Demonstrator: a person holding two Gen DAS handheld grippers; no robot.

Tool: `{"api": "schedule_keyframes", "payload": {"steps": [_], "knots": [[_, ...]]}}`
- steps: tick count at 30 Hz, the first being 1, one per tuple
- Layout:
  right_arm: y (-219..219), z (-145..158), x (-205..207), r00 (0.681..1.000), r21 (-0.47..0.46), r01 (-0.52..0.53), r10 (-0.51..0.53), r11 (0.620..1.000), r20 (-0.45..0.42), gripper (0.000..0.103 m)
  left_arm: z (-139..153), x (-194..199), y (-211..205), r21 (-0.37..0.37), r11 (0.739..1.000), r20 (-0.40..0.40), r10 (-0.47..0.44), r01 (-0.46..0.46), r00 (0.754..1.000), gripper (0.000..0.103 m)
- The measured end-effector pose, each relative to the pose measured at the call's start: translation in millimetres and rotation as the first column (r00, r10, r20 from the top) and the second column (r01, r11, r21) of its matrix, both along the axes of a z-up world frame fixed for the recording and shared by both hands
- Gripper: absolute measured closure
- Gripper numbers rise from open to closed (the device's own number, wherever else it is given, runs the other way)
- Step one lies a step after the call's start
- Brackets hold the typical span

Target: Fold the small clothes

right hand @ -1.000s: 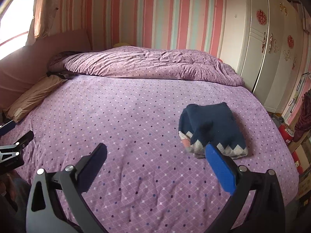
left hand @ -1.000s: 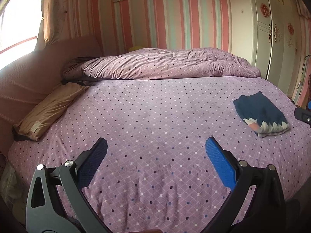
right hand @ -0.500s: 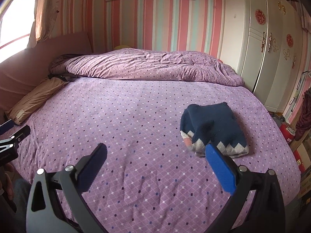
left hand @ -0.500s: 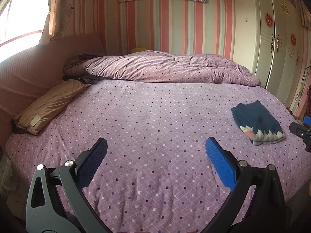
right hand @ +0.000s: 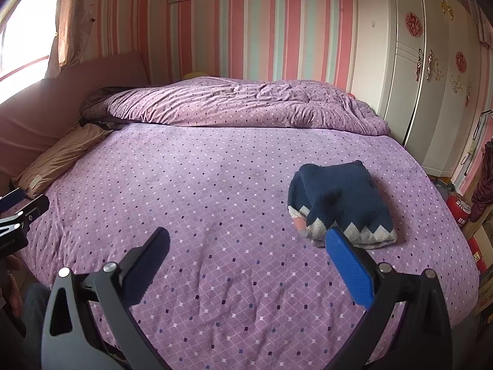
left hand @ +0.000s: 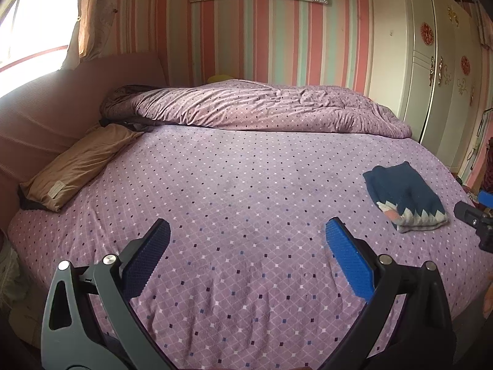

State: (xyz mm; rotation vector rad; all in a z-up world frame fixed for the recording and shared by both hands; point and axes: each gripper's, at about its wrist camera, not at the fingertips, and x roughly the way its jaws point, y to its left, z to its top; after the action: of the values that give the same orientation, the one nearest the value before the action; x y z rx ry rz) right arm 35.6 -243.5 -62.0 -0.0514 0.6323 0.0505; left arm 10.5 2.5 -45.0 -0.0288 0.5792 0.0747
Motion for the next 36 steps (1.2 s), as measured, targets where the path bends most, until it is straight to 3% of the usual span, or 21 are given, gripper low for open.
{"api": "schedule_keyframes", "payload": {"steps": [36], "knots": [[-7.3, 4.7, -5.5, 1.000, 0.007, 0.008, -0.008, 1.000, 0.023, 0.002, -5.3, 3.8, -1.0, -0.010, 1.000, -0.012, 0.023, -0.023, 1.000, 0.003]]}}
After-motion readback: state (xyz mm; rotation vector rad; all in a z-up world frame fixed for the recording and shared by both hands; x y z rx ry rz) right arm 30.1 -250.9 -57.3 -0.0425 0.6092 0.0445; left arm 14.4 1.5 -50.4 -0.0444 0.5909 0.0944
